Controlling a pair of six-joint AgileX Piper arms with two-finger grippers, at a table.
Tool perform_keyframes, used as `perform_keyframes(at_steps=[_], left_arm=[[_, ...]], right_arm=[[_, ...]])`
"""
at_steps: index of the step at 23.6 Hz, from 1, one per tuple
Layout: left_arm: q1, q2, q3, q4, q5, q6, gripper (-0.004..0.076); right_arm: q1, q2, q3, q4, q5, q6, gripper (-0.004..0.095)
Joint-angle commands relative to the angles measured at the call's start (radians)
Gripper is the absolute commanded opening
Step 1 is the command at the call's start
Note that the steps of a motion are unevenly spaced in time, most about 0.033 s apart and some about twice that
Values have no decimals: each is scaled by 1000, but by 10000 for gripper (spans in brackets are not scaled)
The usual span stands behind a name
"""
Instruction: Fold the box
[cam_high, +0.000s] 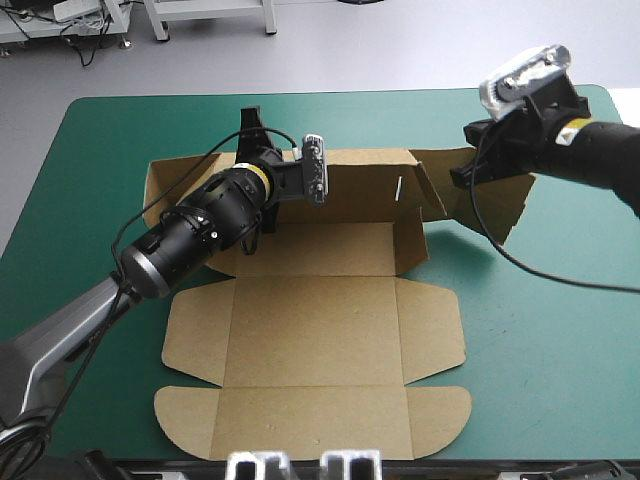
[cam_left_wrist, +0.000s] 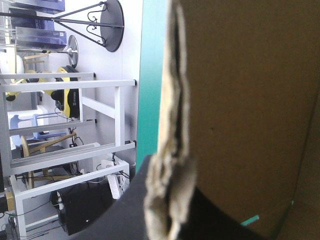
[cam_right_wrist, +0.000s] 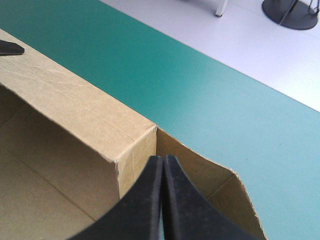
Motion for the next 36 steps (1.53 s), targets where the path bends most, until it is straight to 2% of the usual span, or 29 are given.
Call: perform_keyframes(at_steps=[1, 2, 3, 4, 5, 7, 11, 21, 28, 36], left_arm=[[-5, -91, 93, 176, -180, -177, -10], [-5, -104, 132, 232, -209, -253, -10], [-5, -125, 202, 415, -252, -412, -10], [-5, -130, 225, 513, -257, -501, -10], [-5, -133, 278, 689, -249, -656, -10], [-2, -133, 335, 842, -243, -811, -10], [-2, -133, 419, 1060, -236, -1026, -10], [-2, -133, 428, 1060, -197, -1063, -10], [-2, -133, 428, 1060, -158, -1063, -10], [-2, -133, 428, 1060, -166, -1063, -10]], right_arm=[[-3, 101, -185, 17, 93, -11, -24], [-3, 137, -219, 17, 120, -7, -25], [-3, 207, -299, 17, 178, -5, -25], [-3, 234, -330, 17, 198, -1, -25], [-3, 299, -401, 17, 223, 13, -25], [-3, 385, -487, 10, 216, 53, -25], [-26, 552, -590, 14, 215, 130, -25], [-75, 737, -568, 101, 249, 151, -24], [-75, 711, -425, 154, 251, 119, -24], [-75, 561, -236, 159, 251, 47, -25]])
